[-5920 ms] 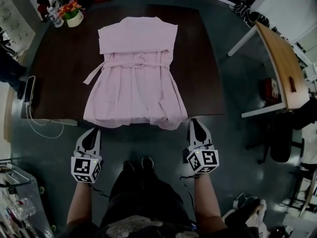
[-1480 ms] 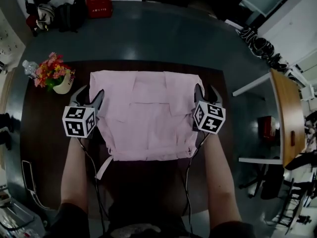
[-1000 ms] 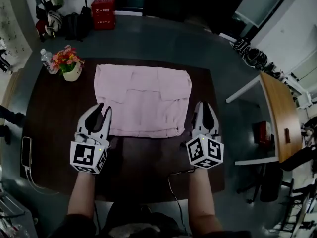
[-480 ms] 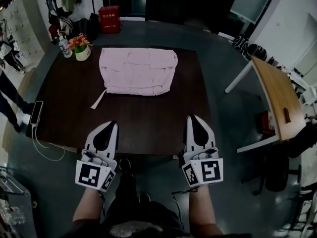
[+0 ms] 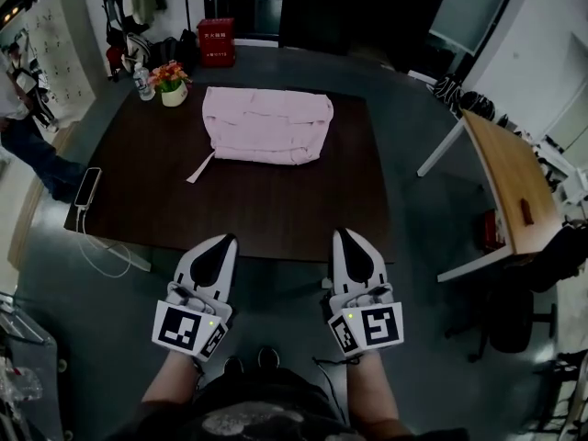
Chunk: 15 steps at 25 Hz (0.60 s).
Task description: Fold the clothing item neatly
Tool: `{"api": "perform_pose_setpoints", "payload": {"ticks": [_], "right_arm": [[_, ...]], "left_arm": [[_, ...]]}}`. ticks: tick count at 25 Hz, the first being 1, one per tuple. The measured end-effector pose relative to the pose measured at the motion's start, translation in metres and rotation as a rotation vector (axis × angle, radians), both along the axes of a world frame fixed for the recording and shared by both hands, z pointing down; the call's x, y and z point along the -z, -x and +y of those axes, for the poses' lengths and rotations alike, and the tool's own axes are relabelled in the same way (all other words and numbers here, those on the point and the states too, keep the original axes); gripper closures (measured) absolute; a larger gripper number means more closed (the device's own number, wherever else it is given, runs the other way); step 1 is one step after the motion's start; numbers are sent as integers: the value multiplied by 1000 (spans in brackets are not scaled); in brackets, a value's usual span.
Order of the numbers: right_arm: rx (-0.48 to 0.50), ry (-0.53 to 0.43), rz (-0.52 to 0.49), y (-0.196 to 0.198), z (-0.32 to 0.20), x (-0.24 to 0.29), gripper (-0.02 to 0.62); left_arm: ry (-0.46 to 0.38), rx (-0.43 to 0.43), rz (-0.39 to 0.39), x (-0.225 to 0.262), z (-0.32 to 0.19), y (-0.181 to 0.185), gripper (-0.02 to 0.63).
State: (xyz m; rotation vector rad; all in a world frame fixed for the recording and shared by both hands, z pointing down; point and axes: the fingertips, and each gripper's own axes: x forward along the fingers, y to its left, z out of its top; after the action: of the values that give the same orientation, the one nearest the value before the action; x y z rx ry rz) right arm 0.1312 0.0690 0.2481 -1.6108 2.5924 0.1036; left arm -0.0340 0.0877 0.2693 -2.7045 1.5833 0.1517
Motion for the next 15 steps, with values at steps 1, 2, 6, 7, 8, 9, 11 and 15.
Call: {"api": "perform_pose_setpoints", "payload": {"ticks": [1,2,6,7,8,9,11,15], "right_arm": [[5,4,7,6,7,-3,603],[9,7,11,13,14,-7,603],[26,88,27,38,36,-41,603],[25,117,42,42,42,-52,603],[22,142,54,46,49,-61,603],[18,159,60,50,56,-68,603],[15,172,63,55,66,-73,603],[12,151,66,65,76,-65,603]], "left_arm": [[8,-2,-5,-3,7,1,595],[18,-5,-12,-7,13,3,595],[78,-18,-25,-28,33,15,595],[90,-22,-26,-32,39,19,595],[99,-27,-29,-35,45,23,595],[104,-32,-34,-38,50,26,595],[108,-39,-41,-40,58,32,595],[107,-41,-38,-40,67,43,595]]}}
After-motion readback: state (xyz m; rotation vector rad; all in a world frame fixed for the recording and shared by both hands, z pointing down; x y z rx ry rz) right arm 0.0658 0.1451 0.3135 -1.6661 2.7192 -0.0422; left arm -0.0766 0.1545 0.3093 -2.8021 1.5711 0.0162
